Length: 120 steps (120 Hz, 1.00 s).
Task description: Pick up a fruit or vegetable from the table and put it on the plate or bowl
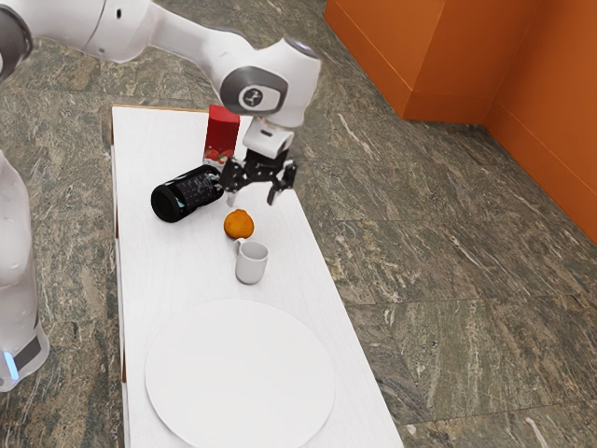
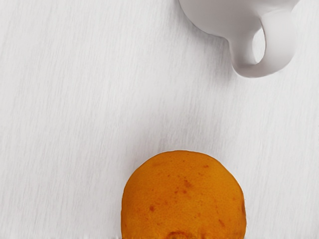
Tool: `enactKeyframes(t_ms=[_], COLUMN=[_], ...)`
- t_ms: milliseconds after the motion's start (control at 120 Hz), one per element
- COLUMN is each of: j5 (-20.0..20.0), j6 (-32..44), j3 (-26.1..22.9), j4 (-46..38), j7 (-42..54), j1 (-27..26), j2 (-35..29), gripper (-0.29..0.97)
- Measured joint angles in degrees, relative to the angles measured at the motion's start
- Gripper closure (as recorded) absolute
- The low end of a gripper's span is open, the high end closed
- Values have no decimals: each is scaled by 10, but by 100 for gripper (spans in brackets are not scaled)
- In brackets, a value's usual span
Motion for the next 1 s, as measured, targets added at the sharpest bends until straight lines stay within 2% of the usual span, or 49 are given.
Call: enactKeyframes(t_ms=[1000], j5=[-6], j6=[58], j3=[-2], j4=[-70], j7=[9], j1=[-1], j2=[0], gripper=[0])
